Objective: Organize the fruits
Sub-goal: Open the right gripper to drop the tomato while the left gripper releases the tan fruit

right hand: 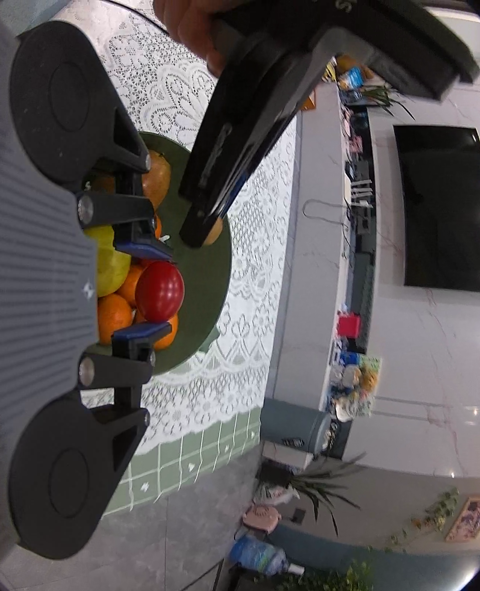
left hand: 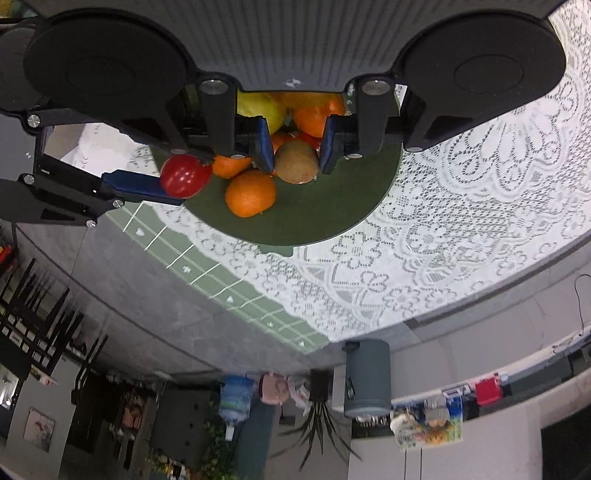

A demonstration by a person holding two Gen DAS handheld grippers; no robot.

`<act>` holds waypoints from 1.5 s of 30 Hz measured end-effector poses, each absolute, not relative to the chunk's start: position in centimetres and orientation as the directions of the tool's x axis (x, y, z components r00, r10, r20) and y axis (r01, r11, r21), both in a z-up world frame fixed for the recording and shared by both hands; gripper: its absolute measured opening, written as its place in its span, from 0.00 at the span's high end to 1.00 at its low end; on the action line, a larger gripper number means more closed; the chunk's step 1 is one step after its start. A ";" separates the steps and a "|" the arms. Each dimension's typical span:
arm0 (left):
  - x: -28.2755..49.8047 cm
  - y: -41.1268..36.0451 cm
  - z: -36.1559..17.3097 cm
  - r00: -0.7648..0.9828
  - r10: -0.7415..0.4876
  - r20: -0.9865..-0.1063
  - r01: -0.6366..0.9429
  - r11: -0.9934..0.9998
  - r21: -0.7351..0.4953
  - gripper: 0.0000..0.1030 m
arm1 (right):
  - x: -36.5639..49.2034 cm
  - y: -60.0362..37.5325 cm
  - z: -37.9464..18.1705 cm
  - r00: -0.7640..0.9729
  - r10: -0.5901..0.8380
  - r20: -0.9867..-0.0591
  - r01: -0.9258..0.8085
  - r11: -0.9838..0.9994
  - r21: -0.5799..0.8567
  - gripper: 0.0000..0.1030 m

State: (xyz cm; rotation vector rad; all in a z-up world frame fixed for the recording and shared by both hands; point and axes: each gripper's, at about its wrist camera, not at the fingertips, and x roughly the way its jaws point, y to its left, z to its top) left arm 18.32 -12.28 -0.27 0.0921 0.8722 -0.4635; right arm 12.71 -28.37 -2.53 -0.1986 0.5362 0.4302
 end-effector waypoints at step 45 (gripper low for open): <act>21.4 -12.4 -3.8 0.439 -0.221 -0.871 0.553 0.830 0.068 0.71 | 27.2 -26.2 -3.7 0.445 0.432 -0.785 -0.526 0.835 0.161 0.65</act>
